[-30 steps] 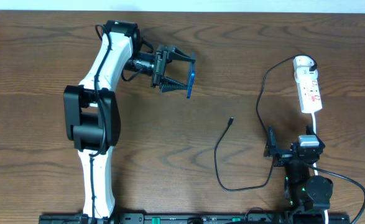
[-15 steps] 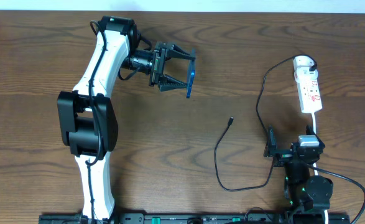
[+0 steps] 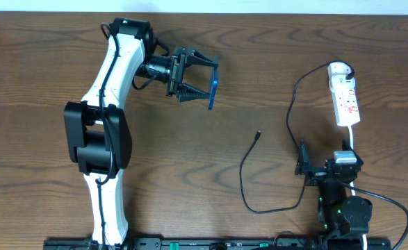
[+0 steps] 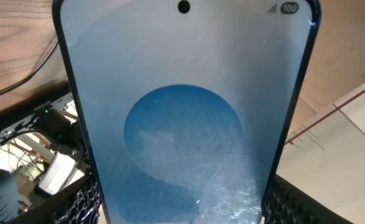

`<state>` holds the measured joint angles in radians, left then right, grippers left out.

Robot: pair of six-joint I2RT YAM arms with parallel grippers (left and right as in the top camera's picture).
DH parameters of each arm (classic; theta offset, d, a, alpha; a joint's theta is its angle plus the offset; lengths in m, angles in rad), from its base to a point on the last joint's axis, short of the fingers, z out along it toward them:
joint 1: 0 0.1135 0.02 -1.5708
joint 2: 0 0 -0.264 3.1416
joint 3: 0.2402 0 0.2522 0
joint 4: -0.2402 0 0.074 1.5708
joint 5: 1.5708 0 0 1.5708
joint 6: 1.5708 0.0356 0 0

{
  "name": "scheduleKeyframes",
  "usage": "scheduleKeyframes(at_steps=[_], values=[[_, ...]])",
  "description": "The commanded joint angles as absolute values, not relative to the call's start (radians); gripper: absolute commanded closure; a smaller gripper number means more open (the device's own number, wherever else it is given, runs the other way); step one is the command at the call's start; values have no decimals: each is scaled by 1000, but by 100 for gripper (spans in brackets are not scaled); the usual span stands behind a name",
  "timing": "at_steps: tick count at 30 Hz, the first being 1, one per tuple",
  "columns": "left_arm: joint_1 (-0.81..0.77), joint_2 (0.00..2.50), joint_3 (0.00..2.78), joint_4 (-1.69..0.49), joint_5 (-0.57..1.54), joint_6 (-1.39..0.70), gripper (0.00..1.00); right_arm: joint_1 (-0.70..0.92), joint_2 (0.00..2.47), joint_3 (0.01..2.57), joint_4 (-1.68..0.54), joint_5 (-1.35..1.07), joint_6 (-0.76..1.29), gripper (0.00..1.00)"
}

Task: Plug charger to phone and switch on socket
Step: 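Lift the smartphone with the left gripper and raise it upright, then move the right gripper toward the phone held by the left gripper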

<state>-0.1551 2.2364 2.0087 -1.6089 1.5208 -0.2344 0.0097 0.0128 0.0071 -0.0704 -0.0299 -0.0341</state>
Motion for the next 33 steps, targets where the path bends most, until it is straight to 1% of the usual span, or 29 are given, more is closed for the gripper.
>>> scheduleKeyframes(at_steps=[1,25,26,30,33], values=[[-152,2191,2012,-1619,1573,-218,30,14,10,6,-75,-29,-39,1],[-152,2191,2012,-1619,1573,-218,30,14,10,6,-72,-29,-39,1],[-152,2191,2012,-1619,1573,-218,30,14,10,6,-69,-49,-33,1],[-152,2191,2012,-1627,1573,-218,30,15,11,6,-35,-298,117,1],[-152,2191,2012,-1645,1573,-218,30,15,11,6,64,-526,293,1]])
